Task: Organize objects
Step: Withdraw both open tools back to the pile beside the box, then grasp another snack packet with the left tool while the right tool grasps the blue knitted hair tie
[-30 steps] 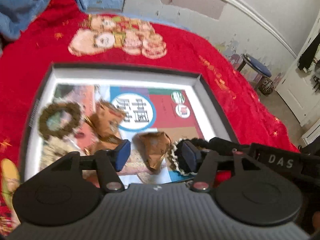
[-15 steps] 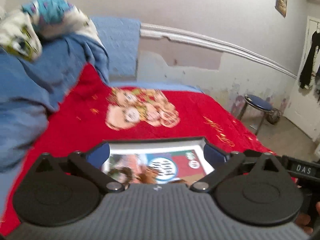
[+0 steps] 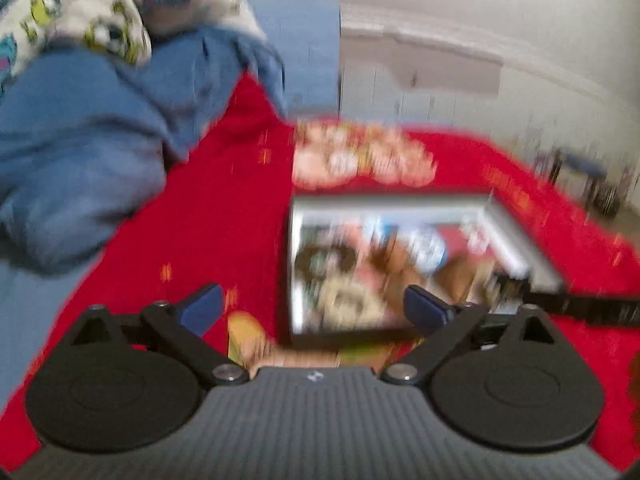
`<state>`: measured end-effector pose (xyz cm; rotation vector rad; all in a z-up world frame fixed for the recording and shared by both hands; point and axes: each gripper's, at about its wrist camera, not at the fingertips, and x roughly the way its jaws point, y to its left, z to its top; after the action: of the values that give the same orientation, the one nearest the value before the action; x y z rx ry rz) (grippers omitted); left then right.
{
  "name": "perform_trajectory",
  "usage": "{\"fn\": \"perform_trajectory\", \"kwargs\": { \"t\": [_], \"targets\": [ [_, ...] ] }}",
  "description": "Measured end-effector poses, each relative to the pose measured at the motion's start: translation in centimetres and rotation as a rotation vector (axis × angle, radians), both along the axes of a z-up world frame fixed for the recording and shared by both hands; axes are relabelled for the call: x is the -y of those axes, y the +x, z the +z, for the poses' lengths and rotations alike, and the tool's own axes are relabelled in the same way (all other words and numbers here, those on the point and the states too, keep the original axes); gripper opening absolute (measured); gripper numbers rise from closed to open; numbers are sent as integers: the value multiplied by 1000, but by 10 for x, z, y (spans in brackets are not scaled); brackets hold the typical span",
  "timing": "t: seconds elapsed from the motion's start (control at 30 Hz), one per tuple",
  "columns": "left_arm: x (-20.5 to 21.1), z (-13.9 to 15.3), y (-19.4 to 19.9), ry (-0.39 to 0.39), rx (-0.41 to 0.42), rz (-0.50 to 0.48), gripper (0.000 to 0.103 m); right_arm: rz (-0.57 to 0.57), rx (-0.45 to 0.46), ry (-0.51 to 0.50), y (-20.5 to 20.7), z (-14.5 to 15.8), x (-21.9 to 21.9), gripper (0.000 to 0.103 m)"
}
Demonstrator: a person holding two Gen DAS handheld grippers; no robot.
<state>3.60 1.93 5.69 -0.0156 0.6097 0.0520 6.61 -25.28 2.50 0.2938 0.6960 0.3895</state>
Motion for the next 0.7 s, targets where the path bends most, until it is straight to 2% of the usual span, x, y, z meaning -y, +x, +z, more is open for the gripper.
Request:
{"fn": "perform_trajectory", "kwargs": {
  "t": [0.1, 0.17, 0.4, 0.6, 0.7],
  "targets": [
    [1, -30, 5, 9, -60, 2, 95, 3, -48, -31, 12, -20, -8, 68],
    [1, -40, 10, -24, -92, 9, 94, 3, -74, -39, 21, -31, -14, 68],
    [-1, -50, 14, -109, -125, 17, 92, 14, -59, -105, 29, -39, -26, 68],
    [-4, -59, 16, -232, -143, 7, 85, -10, -83, -63, 34, -42, -24, 68],
    [1, -59, 12, -257, -153, -31, 84, 7, -85, -68, 34, -41, -27, 68]
  ]
}}
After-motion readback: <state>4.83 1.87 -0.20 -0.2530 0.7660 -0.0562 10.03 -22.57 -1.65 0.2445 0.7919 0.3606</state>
